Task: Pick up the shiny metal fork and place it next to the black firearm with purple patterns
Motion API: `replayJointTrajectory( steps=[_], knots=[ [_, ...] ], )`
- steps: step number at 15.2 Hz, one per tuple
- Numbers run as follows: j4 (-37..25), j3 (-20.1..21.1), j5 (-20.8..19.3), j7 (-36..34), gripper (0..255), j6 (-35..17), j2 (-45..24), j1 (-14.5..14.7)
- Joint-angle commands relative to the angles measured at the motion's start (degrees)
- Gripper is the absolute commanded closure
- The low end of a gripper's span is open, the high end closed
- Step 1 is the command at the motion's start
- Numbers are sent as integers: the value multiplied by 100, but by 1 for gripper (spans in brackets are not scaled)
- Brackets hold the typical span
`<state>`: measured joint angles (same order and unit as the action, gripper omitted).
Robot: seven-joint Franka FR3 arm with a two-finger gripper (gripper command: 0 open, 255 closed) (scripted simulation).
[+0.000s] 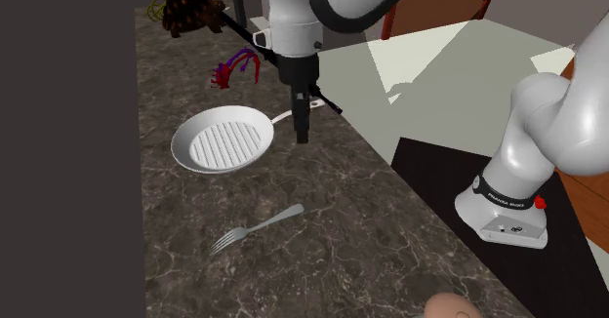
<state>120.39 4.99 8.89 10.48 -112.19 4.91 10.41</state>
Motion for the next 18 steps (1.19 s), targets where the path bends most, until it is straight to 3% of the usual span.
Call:
replayJointTrajectory(
  steps=[1, 13, 18],
  knots=[
    [-239, 88, 3, 121, 0, -71, -395, 92],
    [-1982, 625, -250, 610, 0, -105, -2643, 708],
    [-1815, 637, -257, 616, 0, -383, -2759, 746]
  ],
)
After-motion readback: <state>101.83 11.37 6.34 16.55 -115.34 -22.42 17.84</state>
